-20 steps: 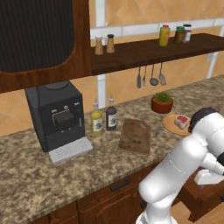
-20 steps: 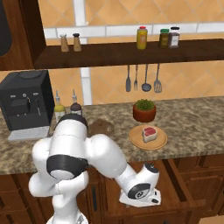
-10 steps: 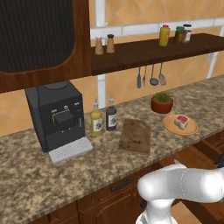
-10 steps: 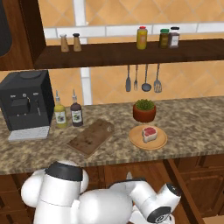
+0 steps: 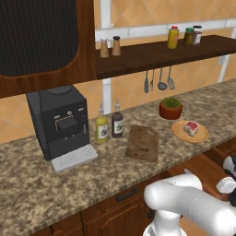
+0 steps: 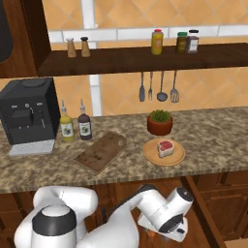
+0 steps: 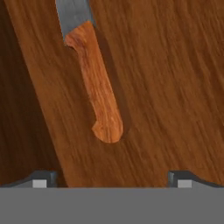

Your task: Pick up the knife from the drawer and place it on the cutting board. Then place the meat from the plate to the cutting board.

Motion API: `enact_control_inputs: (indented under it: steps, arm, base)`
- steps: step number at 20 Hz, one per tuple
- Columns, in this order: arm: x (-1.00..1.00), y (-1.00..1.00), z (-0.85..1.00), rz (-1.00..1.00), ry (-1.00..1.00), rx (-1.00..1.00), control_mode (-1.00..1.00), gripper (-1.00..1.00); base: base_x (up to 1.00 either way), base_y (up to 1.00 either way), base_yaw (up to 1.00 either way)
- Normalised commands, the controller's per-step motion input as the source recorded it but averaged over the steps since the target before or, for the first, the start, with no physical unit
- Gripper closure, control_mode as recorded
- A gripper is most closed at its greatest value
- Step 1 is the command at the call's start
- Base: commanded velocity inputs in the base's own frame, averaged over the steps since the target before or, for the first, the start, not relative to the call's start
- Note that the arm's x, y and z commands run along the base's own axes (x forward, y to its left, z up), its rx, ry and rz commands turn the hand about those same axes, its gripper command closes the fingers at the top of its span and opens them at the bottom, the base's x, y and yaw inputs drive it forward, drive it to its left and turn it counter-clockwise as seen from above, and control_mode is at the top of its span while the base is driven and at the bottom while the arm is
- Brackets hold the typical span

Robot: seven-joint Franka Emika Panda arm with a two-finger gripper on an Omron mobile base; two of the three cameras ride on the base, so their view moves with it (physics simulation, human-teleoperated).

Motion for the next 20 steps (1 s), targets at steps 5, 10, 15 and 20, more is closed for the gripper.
enact_control_inputs:
  steps: [5,10,15,20]
  arm:
    - [0.20,0.13,0.01,0.00,-0.11,-0.18,-1.00,-1.00]
    - [0.28,0.14,0.00,0.00,0.00,-0.17,-1.00,-1.00]
    - [0.25,0.14,0.00,0.00,0.00,-0.12,-1.00,-1.00]
    - [0.30,0.06,-0.04,0.00,0.00,-0.07,-1.00,-1.00]
  base:
    - [0.00,0.00,0.00]
    - [0.00,0.00,0.00]
    - [0.00,0.00,0.00]
    - [0.00,0.00,0.00]
